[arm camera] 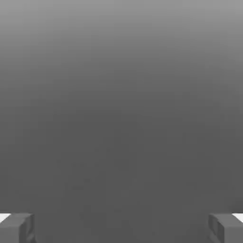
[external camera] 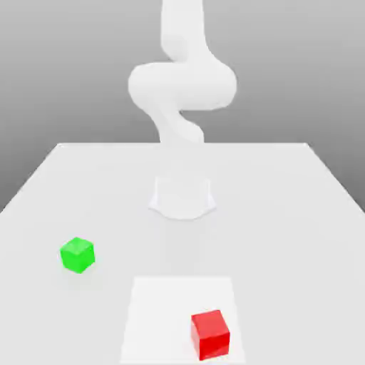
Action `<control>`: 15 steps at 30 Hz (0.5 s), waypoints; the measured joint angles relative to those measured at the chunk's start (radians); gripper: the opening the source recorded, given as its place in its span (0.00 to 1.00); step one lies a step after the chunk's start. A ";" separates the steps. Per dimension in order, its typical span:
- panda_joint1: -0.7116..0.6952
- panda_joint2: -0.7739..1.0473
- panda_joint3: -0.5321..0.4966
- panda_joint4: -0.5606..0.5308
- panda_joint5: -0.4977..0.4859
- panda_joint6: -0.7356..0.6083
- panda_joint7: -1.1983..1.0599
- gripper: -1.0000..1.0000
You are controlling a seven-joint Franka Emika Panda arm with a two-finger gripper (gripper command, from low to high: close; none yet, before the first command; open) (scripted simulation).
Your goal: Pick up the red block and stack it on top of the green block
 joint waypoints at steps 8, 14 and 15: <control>0.034 0.296 -0.005 -0.062 0.008 0.119 -0.059 0.50; 0.052 0.514 -0.002 -0.108 0.013 0.206 -0.102 0.50; 0.055 0.550 0.000 -0.116 0.014 0.220 -0.109 0.50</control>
